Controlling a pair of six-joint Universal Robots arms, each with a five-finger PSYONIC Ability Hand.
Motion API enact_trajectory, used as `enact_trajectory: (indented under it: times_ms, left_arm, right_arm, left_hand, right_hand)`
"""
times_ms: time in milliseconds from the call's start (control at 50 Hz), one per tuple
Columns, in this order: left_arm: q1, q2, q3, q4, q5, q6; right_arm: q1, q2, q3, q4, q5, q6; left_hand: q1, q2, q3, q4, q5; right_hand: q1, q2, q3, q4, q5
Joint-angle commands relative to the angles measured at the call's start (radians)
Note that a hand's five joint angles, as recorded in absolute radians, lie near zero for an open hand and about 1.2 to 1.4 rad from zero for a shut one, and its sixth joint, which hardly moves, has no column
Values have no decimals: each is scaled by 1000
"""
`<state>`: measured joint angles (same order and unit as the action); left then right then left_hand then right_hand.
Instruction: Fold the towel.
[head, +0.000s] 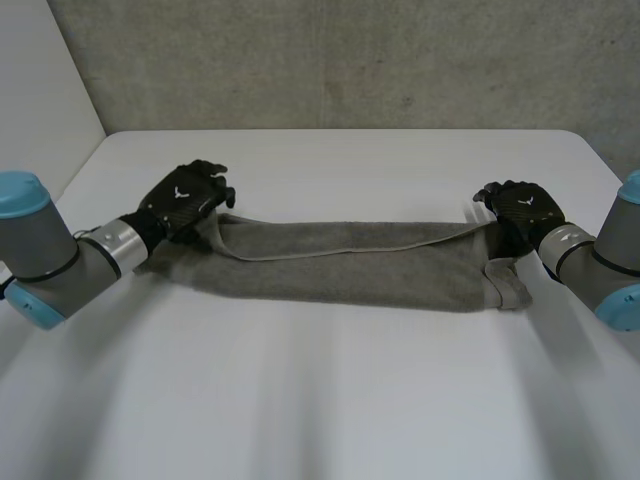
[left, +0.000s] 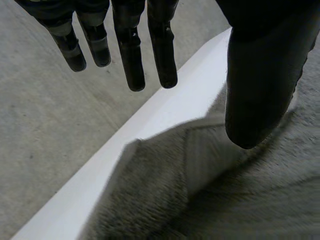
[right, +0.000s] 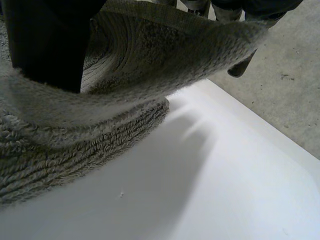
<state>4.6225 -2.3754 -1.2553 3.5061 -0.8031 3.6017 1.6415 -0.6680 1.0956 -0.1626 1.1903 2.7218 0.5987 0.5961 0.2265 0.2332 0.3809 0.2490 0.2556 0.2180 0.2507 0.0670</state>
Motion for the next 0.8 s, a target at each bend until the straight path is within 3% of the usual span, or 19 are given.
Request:
enact_trajectory:
  times_ms: [20,220,280,320,340,380,440,540,600,800]
  left_arm:
    - [-8,-76,46,11,-13,74]
    - [-47,-215,221,77,-84,83]
    - [-54,-251,295,105,-140,78]
    - [-63,-269,391,163,-302,71]
    - [-63,-269,392,163,-303,71]
    - [-71,-277,447,203,-434,33]
    - [-77,-275,448,205,-435,5]
    - [-85,-214,309,197,-335,-20]
    - [-85,-167,220,203,-317,-18]
    - [-30,-9,-44,194,-312,-12]
  right_arm:
    - [3,1,0,0,0,-8]
    - [3,4,0,2,2,-10]
    - [3,4,0,2,2,-11]
    - [3,2,0,2,2,-11]
    - [3,2,0,2,2,-11]
    - [3,-2,-2,2,3,-11]
    - [6,-4,-2,3,3,-11]
    - [14,-10,13,14,3,-11]
    - [15,-10,20,24,0,-11]
    - [5,-44,33,63,3,-1]
  left_hand:
    - [-50,-48,-52,-59,-7]
    - [-21,-19,-52,-59,22]
    - [-18,-16,-52,-59,25]
    - [5,8,-52,-59,48]
    - [5,8,-52,-59,49]
    - [8,11,-52,-59,52]
    - [8,11,-52,-59,52]
    - [5,8,-52,-59,49]
    - [-1,2,-52,-59,43]
    - [-42,-39,-52,-59,2]
  right_hand:
    - [-74,-81,-44,-76,-67]
    - [-74,-81,-44,-76,-67]
    - [-74,-81,-44,-76,-67]
    - [-74,-81,-44,-76,-67]
    - [-74,-81,-44,-76,-67]
    - [-74,-81,-44,-76,-67]
    - [-74,-81,-44,-76,-67]
    - [-74,-81,-44,-76,-67]
    - [-74,-81,-44,-76,-67]
    - [-74,-81,-44,-76,-67]
